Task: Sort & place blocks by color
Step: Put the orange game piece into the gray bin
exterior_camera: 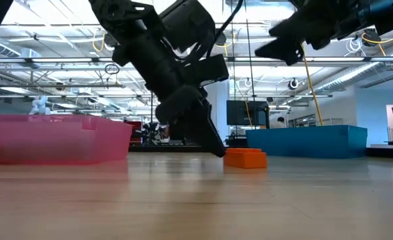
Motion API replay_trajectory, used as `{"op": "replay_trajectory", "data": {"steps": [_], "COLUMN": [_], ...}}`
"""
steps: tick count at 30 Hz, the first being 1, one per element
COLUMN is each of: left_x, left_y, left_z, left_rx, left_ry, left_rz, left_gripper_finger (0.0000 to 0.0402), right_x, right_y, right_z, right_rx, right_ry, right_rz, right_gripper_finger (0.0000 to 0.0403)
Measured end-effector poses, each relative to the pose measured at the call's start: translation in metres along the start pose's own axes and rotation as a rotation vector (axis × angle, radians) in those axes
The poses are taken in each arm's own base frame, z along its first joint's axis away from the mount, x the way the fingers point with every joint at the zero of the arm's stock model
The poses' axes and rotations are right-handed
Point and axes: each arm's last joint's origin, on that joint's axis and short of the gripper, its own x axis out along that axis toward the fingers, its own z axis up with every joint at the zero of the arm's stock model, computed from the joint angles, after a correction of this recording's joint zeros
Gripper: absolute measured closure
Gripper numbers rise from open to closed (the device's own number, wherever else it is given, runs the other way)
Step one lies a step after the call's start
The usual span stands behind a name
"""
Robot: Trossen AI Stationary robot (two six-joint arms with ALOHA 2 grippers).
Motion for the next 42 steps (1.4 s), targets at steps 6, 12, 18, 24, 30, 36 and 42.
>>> {"op": "replay_trajectory", "data": {"steps": [6,12,18,24,30,36,42], "left_x": [0.01,0.017,0.013,-0.002,-0.029,-0.074,-0.126], "left_y": [-0.007,-0.015,-0.012,-0.004,0.009,0.017,0.017], "left_z": [-0.004,0.006,0.013,0.013,0.027,0.054,0.072], "left_rx": [-0.046,-0.077,-0.065,-0.042,-0.09,-0.093,-0.071], "left_ry": [0.0,-0.13,-0.195,-0.125,-0.179,-0.361,-0.513], "left_rz": [-0.062,-0.06,-0.028,0.024,0.151,0.17,0.171], "left_gripper_finger": [0.016,0.0161,0.0161,0.016,0.016,0.016,0.016], "right_x": [0.0,-0.001,-0.002,-0.005,0.0,0.023,0.041], "right_y": [0.0,0.0,-0.001,0.006,0.014,0.022,0.026], "right_z": [-0.003,-0.003,-0.015,-0.025,-0.03,-0.048,-0.069], "right_rx": [-0.009,-0.006,-0.016,-0.083,-0.103,-0.118,-0.115], "right_ry": [0.028,0.041,0.156,0.265,0.283,0.33,0.403], "right_rz": [-0.002,0.0,-0.01,0.062,0.092,0.113,0.118], "right_gripper_finger": [0.0106,0.0106,0.0106,0.0106,0.0106,0.0106,0.0106]}}
